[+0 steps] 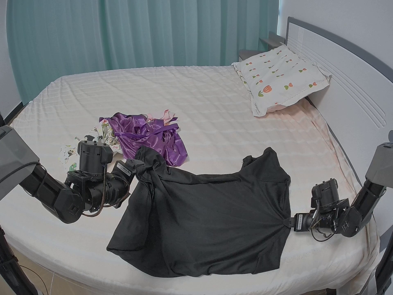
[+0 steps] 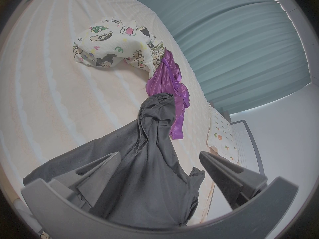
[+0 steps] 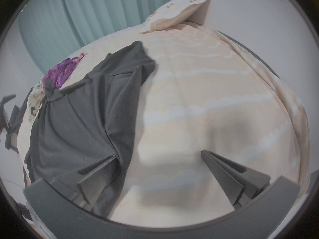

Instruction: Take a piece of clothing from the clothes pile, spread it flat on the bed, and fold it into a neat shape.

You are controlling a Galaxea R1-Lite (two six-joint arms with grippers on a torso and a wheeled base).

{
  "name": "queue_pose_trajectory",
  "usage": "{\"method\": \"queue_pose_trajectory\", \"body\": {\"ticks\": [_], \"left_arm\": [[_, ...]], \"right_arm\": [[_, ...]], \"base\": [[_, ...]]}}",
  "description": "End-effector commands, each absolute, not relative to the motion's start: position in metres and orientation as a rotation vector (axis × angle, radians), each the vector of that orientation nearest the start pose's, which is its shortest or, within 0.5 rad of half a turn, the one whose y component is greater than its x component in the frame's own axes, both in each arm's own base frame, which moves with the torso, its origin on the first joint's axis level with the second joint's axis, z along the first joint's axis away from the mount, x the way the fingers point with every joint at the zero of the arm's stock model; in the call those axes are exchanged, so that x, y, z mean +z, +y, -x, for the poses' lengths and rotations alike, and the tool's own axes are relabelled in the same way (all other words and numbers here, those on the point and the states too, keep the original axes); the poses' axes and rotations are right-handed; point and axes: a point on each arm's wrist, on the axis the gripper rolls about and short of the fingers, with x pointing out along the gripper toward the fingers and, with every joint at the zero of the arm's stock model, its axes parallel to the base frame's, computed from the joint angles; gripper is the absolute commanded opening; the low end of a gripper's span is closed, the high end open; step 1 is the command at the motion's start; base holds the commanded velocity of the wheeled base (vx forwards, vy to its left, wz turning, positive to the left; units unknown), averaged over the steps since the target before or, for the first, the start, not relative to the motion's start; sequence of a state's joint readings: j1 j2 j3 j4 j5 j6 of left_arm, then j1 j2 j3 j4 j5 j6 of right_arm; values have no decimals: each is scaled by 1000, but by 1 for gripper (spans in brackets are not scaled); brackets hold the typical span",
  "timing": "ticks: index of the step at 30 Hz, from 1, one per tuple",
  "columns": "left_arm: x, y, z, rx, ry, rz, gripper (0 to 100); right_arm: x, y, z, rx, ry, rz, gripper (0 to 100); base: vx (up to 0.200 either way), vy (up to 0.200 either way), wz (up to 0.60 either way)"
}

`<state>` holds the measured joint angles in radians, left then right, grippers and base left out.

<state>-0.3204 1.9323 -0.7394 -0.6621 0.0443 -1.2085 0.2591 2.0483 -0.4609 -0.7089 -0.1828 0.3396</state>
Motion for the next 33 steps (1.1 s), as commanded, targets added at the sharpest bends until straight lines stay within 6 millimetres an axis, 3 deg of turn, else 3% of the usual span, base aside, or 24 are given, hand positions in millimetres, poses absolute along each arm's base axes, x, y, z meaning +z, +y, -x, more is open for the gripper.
{"method": "queue_pose_trajectory", "body": {"ticks": [1,4,9,16,24,33], "left_arm": [[93,-103,-313,82,618,1074,100],[92,-103,-313,84,620,1073,100],[89,-100,-315,97,622,1074,100],[88,-97,-318,107,611,1076,100],[84,-88,-337,127,594,1085,100],[90,-82,-341,86,594,1104,100]], "right_arm": [[25,54,-266,-100,812,-162,100],[25,41,-259,-101,835,-194,100],[30,33,-265,-115,799,-235,100],[62,38,-279,-1,583,-392,100],[59,44,-306,30,573,-512,100],[57,47,-324,46,555,-551,100]], "base": [[0,0,0],[0,0,0],[0,0,0],[0,0,0],[0,0,0],[0,0,0]]}}
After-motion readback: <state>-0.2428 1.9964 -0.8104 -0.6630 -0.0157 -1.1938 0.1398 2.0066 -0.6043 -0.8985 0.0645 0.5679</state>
